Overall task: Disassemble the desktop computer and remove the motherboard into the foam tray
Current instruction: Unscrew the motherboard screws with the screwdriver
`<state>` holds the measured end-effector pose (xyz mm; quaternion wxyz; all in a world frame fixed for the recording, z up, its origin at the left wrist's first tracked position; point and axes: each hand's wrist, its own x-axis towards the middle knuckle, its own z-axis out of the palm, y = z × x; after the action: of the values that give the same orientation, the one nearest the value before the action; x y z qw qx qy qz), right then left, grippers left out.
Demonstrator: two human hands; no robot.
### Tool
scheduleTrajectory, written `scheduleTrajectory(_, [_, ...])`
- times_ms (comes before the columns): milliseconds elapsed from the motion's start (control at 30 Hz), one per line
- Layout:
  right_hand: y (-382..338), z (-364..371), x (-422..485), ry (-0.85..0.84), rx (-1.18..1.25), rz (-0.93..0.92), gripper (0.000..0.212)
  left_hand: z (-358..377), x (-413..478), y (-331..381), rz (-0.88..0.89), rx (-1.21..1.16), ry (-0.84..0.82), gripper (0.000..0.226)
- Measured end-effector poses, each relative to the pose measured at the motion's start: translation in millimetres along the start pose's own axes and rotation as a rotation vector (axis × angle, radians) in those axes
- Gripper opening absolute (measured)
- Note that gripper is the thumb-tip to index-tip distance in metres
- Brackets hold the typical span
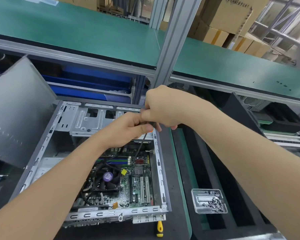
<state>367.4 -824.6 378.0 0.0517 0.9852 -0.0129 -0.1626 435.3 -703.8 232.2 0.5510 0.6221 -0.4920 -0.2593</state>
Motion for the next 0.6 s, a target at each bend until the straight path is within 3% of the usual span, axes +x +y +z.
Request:
scheduleTrajectory(100, [1.0,-1.3,-0.4,-0.002,-0.004,-0.088,0.034,11.1,-3.1,-7.1,0.037,0.029,0.145,0.025])
scheduleTrajectory(233, [5.8,-0.8,1.2,0.046,-0.115,-0.289,0.03,45.9,-14.4,-18.1,-0.023,0.045,0.538,0.04])
scheduleTrajectory(333, [4.9,2.0,-6.2,0.099,-0.104,-0.331,0.028,62.0,-20.4,-11.1,0.012,0.098,0.658,0.023])
scheduleTrajectory(467, [-3.6,22.1,-19.9,0.437,0.163,-0.074,0.031,55.6,-22.3,1.1,-0.051,0.129,0.615,0.015])
scheduleTrajectory(533, [-19.4,32.4,-19.4,0.579,0.117,0.143,0.036,55.2,-22.3,5.3,-0.117,0.155,0.604,0.023])
scheduleTrajectory(600, [-37.8,39.0,-14.4,0.618,-0.009,0.269,0.024,53.8,-20.4,10.0,-0.185,0.213,0.565,0.029])
